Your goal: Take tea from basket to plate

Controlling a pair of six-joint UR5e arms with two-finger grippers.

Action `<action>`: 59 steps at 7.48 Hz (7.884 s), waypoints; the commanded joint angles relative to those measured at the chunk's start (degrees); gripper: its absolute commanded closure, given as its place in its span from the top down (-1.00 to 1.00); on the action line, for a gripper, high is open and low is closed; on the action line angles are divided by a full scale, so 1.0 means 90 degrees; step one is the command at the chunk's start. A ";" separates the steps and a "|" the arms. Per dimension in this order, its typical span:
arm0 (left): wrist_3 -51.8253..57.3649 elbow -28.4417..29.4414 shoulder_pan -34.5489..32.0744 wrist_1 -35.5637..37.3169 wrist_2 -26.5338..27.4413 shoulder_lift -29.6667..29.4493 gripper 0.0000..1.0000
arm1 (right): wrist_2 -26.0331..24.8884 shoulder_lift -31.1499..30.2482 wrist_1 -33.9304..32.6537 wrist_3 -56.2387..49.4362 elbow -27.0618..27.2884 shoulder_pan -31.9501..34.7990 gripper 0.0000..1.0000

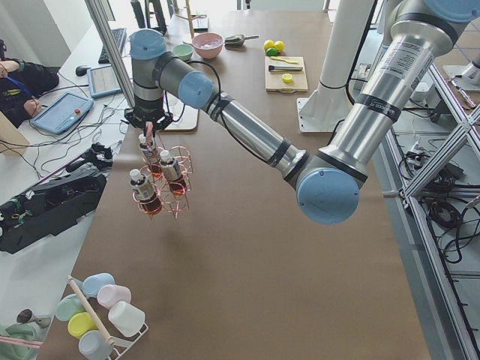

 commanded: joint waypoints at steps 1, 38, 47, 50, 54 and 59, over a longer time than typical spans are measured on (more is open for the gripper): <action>-0.0013 -0.0536 0.0331 0.0392 -0.0040 -0.0182 -1.00 | -0.0004 0.0000 0.0000 0.0001 -0.0001 0.0000 0.99; -0.4652 -0.1484 0.5031 0.0053 0.1522 -0.1863 -1.00 | 0.0152 -0.0254 0.0527 -0.0058 0.0146 0.0595 0.99; -0.4662 -0.1406 0.5099 0.0053 0.1522 -0.1854 -1.00 | 0.0221 0.0310 0.0508 0.0117 0.0400 0.0295 0.99; -0.4662 -0.1406 0.5099 0.0043 0.1522 -0.1854 -1.00 | 0.0133 0.1384 0.0459 0.1871 0.0478 -0.0748 0.99; -0.4711 -0.1416 0.5099 0.0053 0.1512 -0.1854 -1.00 | 0.0035 0.2349 0.0469 0.1915 0.0527 -0.1706 0.99; -0.4720 -0.1474 0.5099 0.0053 0.1512 -0.1834 -1.00 | 0.0601 0.3805 -0.0552 0.1954 0.0595 -0.2441 0.99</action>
